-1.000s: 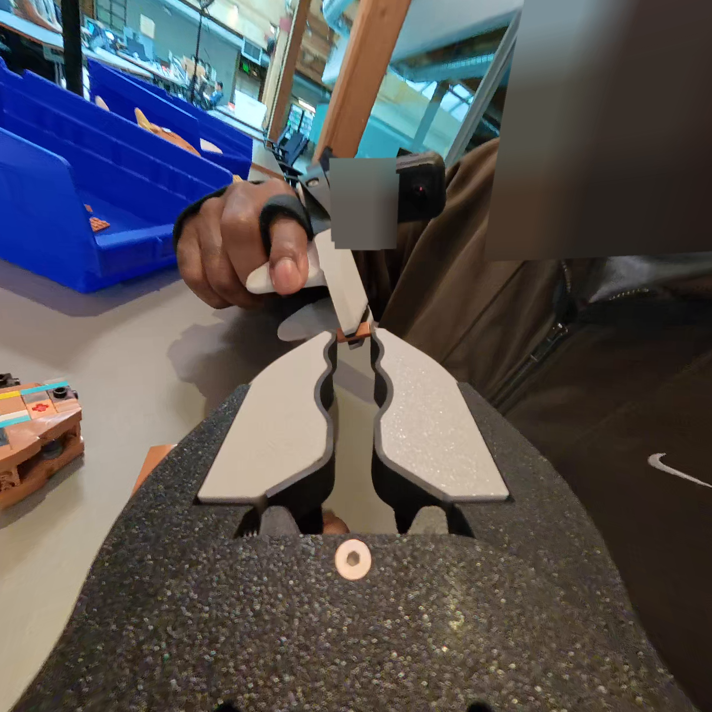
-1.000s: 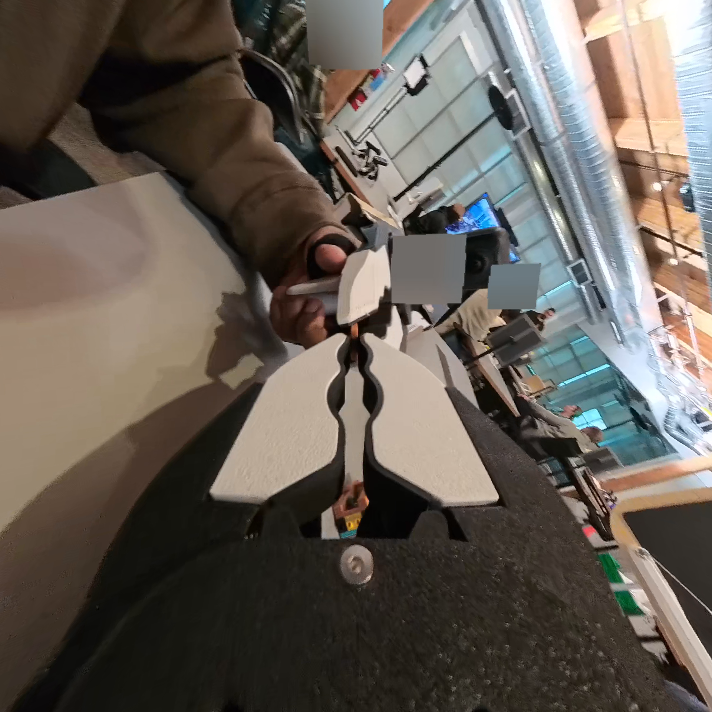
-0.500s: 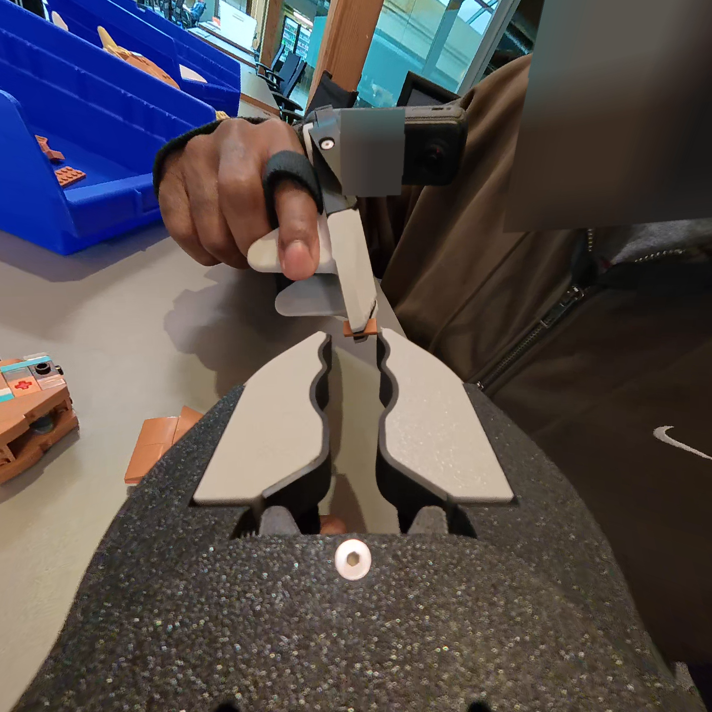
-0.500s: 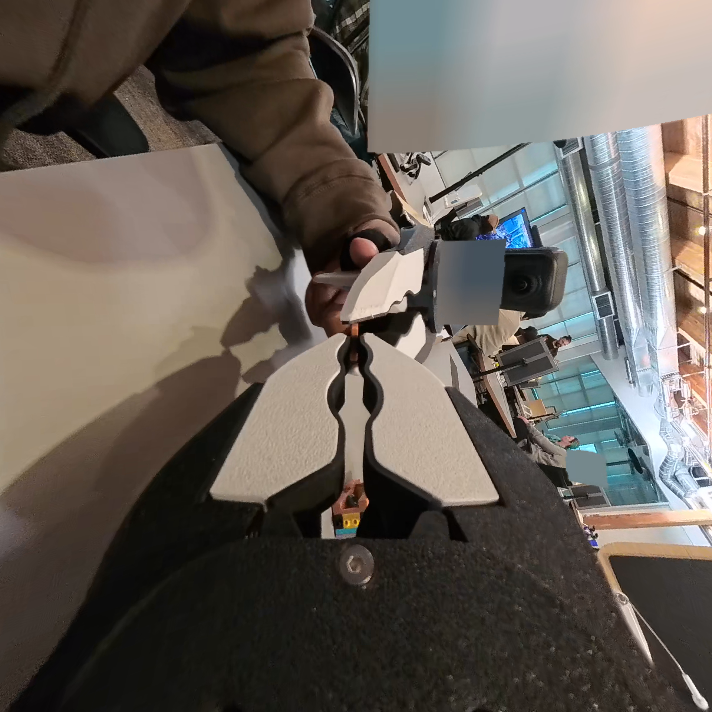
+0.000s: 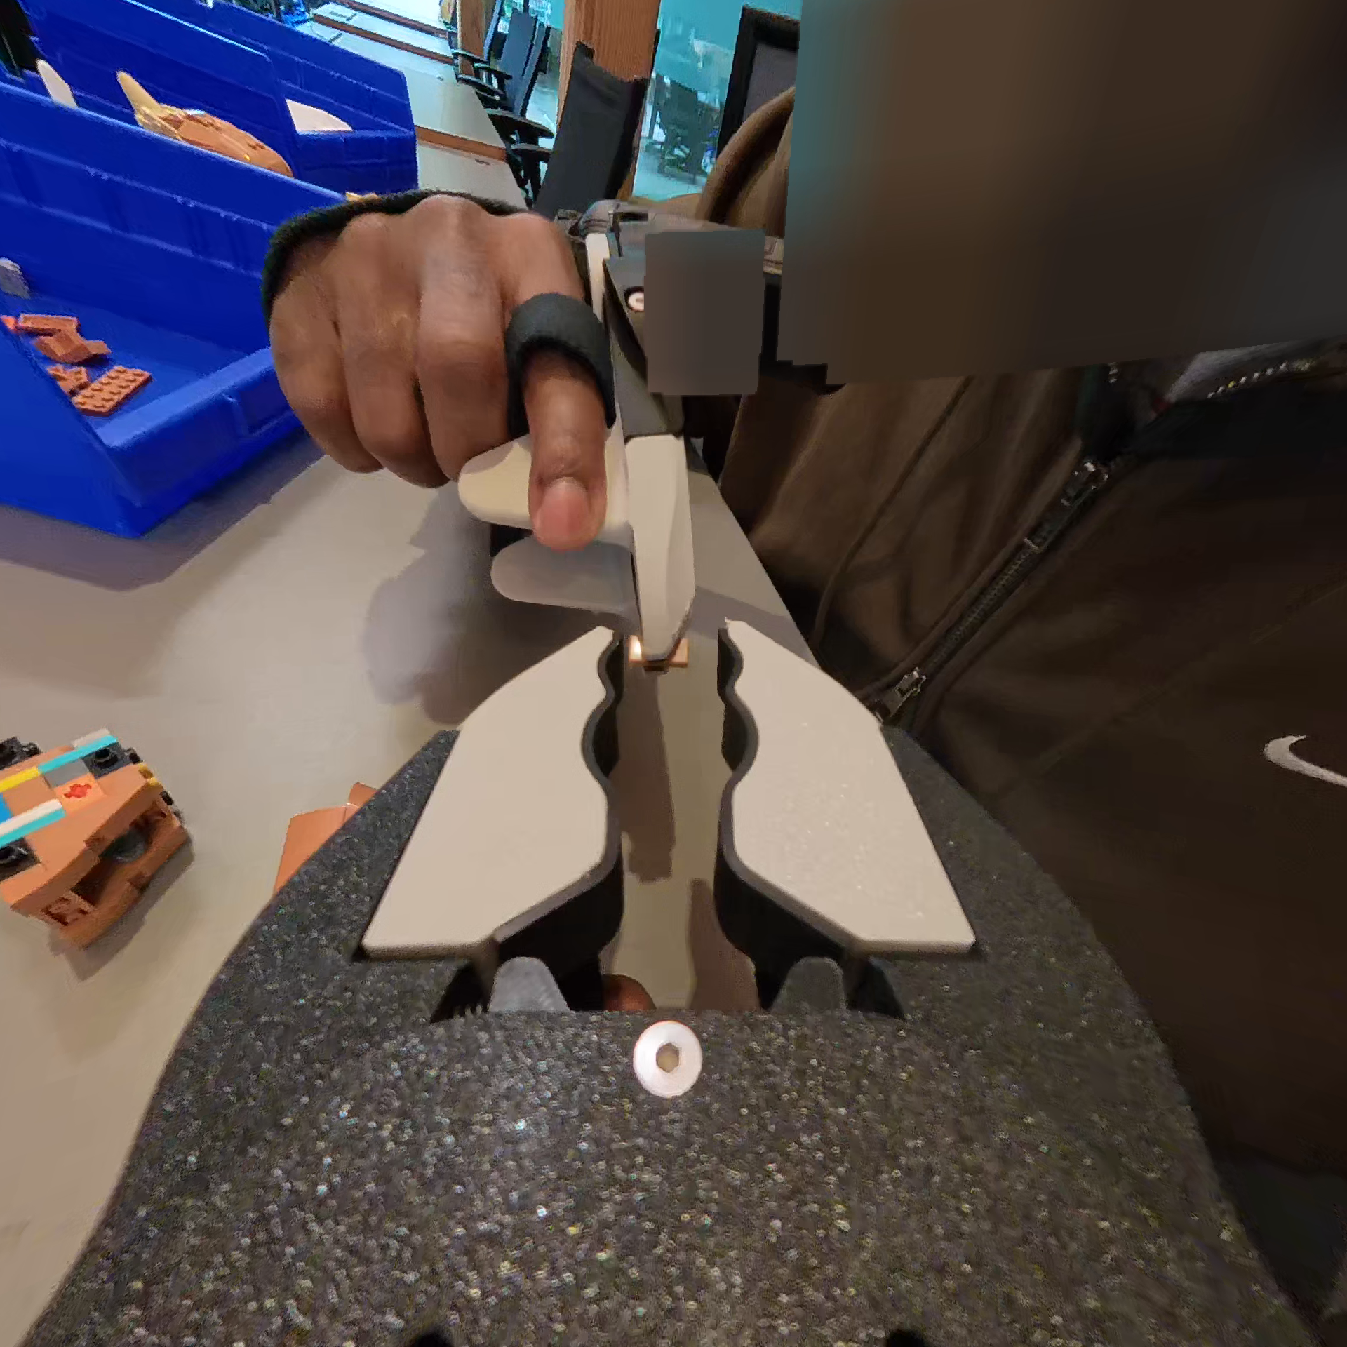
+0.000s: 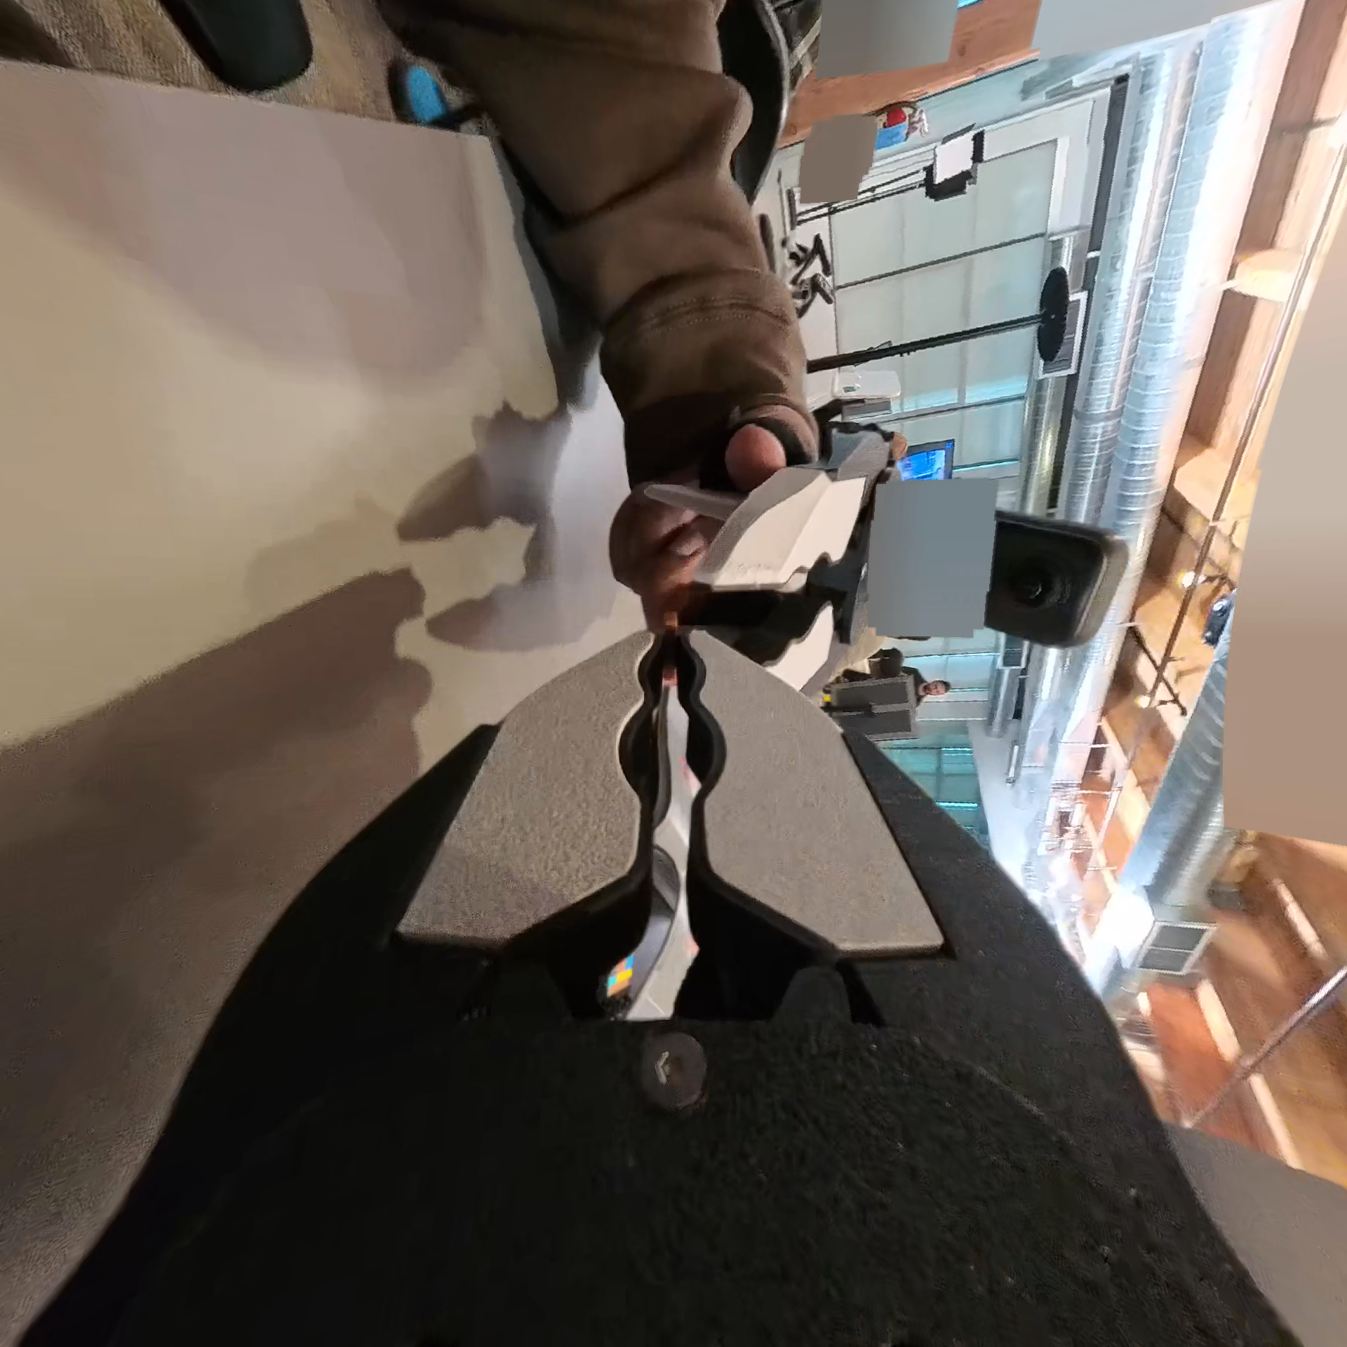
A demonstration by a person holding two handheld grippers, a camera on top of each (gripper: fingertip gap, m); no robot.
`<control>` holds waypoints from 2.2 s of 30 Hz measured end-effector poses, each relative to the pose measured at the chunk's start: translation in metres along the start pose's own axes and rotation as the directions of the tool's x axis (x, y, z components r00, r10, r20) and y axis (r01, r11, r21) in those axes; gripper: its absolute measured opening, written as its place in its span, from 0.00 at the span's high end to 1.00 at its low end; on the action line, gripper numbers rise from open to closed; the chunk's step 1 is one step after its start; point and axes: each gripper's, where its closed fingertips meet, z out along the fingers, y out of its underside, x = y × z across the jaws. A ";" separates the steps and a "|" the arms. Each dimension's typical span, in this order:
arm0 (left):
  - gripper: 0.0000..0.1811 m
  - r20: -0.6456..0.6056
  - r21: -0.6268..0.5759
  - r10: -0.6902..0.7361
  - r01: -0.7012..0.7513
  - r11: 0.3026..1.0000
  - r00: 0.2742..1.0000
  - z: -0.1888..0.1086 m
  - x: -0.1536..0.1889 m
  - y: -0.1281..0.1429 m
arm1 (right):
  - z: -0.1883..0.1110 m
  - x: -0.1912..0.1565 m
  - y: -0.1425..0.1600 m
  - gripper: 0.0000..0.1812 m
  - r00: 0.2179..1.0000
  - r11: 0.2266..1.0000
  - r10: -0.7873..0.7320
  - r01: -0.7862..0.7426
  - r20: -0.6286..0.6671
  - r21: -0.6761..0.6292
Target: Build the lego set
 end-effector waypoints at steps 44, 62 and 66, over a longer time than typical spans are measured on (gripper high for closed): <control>0.91 0.304 -0.251 0.156 -0.079 0.965 0.940 -0.027 -0.047 0.038 | 0.006 -0.032 0.083 0.70 0.507 0.460 0.857 -0.833 -0.090 -0.306; 0.91 0.381 -0.362 0.155 -0.008 0.932 0.912 -0.025 -0.068 0.062 | 0.024 -0.065 0.098 0.72 0.303 0.277 0.952 -0.812 0.034 -0.513; 0.91 0.389 -0.395 0.182 -0.015 0.919 0.903 -0.026 -0.069 0.064 | 0.024 -0.063 0.099 0.72 0.315 0.287 0.949 -0.814 0.032 -0.505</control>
